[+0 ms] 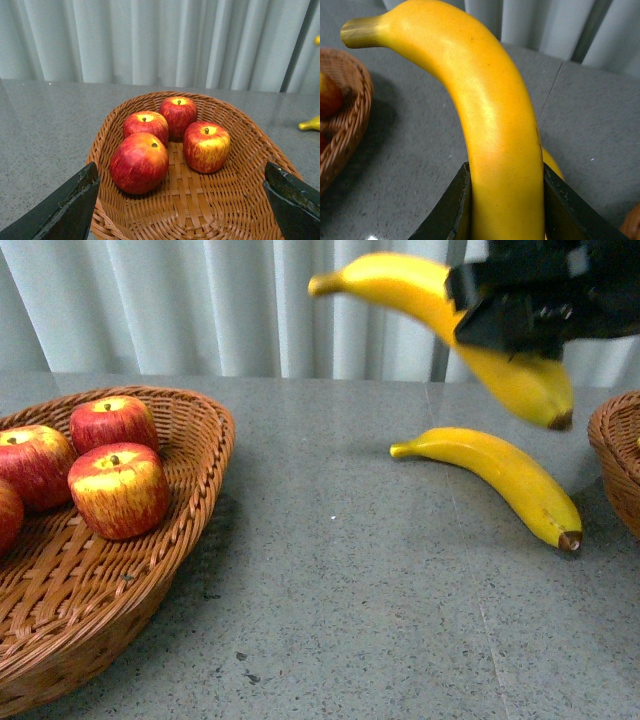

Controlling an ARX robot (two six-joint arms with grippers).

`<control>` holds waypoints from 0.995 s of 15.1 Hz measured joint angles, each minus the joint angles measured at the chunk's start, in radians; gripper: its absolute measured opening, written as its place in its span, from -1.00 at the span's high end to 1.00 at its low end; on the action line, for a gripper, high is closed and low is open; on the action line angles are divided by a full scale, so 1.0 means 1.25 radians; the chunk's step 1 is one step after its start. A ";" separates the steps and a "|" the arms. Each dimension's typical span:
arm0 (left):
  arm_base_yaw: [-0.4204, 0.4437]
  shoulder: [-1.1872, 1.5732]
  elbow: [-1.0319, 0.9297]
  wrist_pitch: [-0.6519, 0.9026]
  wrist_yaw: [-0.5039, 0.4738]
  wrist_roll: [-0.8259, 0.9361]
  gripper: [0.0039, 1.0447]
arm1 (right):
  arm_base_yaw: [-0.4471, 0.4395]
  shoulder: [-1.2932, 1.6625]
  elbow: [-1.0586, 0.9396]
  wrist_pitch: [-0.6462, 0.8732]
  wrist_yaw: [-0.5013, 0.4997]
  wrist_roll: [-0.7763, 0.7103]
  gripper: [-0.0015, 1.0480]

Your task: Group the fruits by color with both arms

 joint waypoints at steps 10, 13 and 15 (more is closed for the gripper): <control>0.000 0.000 0.000 0.000 0.000 0.000 -0.88 | -0.445 -0.096 -0.168 0.073 -0.222 -0.211 0.40; 0.000 0.000 0.000 0.000 0.000 0.000 -0.88 | -0.481 -0.097 -0.178 0.069 -0.226 -0.268 0.40; 0.000 0.000 0.000 0.000 0.000 0.000 -0.88 | -0.511 -0.102 -0.194 0.061 -0.226 -0.320 0.40</control>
